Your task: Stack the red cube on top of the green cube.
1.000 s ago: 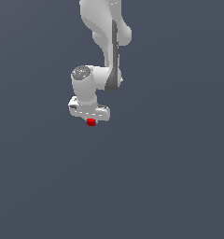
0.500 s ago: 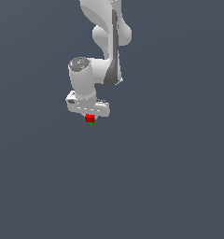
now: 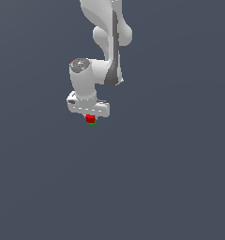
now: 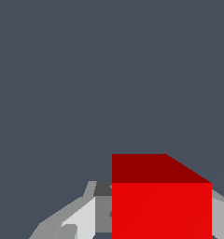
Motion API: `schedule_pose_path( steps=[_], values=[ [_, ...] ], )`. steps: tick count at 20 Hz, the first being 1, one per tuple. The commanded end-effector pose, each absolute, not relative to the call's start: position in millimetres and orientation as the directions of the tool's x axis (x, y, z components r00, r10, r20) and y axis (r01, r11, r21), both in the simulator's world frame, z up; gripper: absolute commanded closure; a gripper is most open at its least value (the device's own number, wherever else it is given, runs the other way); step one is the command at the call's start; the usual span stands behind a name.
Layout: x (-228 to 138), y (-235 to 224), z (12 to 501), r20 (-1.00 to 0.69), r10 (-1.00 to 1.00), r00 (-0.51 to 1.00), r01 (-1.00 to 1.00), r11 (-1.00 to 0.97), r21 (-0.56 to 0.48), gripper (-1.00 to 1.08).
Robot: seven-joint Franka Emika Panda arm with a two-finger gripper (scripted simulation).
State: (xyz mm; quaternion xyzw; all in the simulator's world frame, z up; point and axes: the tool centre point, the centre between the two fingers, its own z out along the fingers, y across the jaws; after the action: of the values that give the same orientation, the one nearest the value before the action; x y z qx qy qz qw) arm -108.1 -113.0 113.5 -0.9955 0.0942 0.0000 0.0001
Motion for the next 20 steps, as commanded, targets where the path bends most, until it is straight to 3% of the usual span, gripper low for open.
schedule_pose_path(
  steps=[1,18,19,20],
  values=[
    [-114.5,-114.4,107.9,0.000,-0.188,0.982,-0.188,-0.982,0.000,1.08],
    [-162.7,-126.1,61.5,0.000,-0.188,0.982,-0.188,-0.982,0.001,1.08],
    [-162.7,-126.1,61.5,0.000,-0.188,0.982,-0.188,-0.982,0.001,-0.92],
    [-162.7,-126.1,61.5,0.000,-0.188,0.982,-0.188,-0.982,0.001,-0.92]
  ],
)
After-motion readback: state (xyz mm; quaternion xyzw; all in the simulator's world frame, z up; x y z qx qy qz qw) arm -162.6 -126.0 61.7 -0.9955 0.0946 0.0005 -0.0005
